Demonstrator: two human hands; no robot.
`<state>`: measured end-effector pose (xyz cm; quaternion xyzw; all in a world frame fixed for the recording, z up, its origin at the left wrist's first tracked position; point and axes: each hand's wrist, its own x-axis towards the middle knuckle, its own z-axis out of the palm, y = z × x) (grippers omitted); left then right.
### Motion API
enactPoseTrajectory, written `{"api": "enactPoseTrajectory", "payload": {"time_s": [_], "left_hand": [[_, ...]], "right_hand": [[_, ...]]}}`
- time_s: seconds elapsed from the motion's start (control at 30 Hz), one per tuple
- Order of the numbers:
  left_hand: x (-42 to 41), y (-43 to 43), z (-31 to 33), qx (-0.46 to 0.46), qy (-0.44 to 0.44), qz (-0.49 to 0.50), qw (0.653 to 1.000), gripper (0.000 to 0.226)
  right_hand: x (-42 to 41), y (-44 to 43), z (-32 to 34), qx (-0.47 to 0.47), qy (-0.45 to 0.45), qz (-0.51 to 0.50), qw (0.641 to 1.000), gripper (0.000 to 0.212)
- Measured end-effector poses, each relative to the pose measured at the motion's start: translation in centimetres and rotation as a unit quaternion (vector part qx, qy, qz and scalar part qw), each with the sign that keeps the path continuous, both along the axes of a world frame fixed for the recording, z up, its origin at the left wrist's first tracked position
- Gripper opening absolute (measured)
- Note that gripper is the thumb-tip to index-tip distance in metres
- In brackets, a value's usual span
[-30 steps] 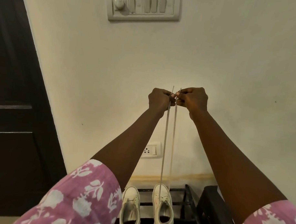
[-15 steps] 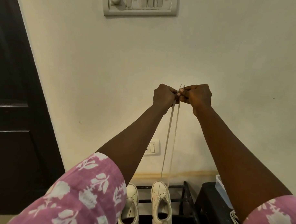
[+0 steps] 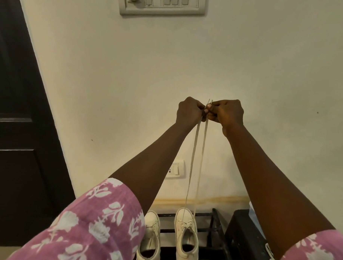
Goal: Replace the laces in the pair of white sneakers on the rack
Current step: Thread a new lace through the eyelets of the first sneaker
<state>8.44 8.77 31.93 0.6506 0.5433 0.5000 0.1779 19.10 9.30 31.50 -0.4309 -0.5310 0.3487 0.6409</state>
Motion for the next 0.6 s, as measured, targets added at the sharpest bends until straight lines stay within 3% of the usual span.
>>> {"api": "enactPoseTrajectory", "payload": {"time_s": [0.2, 0.4, 0.5, 0.6], "left_hand": [[-2.0, 0.7, -4.9, -0.071, -0.054, 0.032, 0.995, 0.024], [-4.5, 2.1, -14.5, -0.151, 0.043, 0.102, 0.982, 0.017], [-5.5, 2.4, -19.9, -0.196, 0.056, 0.109, 0.973, 0.022], [-6.3, 2.8, -25.0, -0.249, 0.029, 0.105, 0.962, 0.029]], "right_hand": [[0.0, 0.3, -5.2, -0.061, -0.018, -0.017, 0.998, 0.003], [0.2, 1.9, -15.1, -0.150, -0.065, -0.040, 0.986, 0.008], [0.0, 2.6, -21.3, -0.190, -0.094, -0.052, 0.976, 0.009], [-0.3, 3.0, -27.0, -0.225, -0.182, -0.059, 0.955, 0.013]]}}
